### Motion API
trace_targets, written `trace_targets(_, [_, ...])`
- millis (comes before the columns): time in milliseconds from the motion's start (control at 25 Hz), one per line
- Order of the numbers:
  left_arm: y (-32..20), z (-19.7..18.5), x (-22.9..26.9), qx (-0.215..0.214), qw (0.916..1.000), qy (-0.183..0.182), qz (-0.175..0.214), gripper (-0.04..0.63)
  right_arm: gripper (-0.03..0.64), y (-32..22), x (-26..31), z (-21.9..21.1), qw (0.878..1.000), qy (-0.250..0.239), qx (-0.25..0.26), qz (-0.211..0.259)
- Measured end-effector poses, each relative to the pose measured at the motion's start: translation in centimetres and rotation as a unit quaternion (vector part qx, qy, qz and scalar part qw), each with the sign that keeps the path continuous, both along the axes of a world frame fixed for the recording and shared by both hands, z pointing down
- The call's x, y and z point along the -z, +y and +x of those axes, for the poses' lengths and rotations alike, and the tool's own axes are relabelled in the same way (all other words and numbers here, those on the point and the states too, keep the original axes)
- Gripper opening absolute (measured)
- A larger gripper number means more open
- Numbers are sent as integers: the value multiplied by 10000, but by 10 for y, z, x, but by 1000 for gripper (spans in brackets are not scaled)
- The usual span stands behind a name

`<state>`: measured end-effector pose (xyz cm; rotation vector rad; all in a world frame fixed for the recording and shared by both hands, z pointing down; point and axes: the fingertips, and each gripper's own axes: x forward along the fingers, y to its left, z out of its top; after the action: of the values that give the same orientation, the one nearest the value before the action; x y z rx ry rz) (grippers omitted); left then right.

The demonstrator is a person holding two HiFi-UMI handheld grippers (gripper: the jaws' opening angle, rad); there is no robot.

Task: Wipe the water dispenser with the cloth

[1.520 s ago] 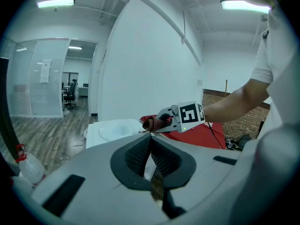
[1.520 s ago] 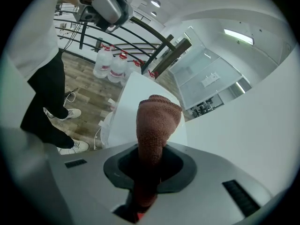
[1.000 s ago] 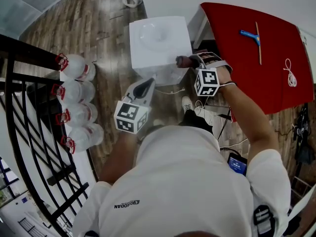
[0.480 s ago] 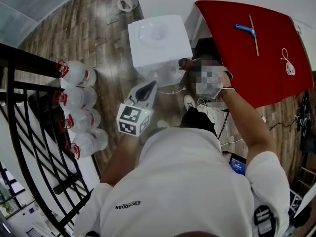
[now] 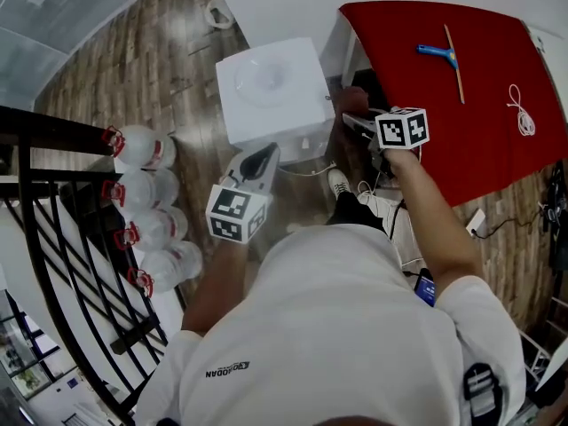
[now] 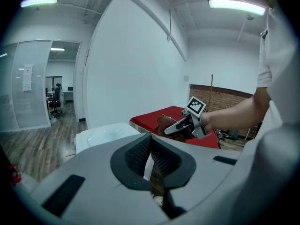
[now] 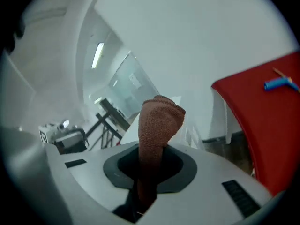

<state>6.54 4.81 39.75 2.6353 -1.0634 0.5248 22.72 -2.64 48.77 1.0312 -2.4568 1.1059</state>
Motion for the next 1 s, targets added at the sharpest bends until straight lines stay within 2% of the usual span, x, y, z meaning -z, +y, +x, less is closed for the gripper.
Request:
trace_targets(80, [-18, 10, -1, 45, 10000, -46, 10, -8, 54, -14, -5, 13, 9955, -766, -311, -462])
trace_targets(200, [-46, 26, -3, 146, 9999, -32, -11, -8, 54, -33, -18, 23, 9880, -1287, -340, -783])
trace_targets(360, [-77, 46, -6, 234, 9997, 14, -43, -8, 54, -57, -47, 29, 9877, -1220, -196, -956])
trace_targets(560, [-104, 55, -13, 497, 9984, 63, -244, -8, 54, -77, -96, 19, 9824, -1209, -37, -1420])
trace_targets(800, [-115, 59, -24, 680, 9968, -47, -423, -8, 54, -88, -164, 8, 9747, -1090, 65, -1948])
trace_targets(1000, [-119, 74, -36, 612, 9963, -126, -586, -8, 54, -96, -221, 8, 9687, -931, 51, -2301])
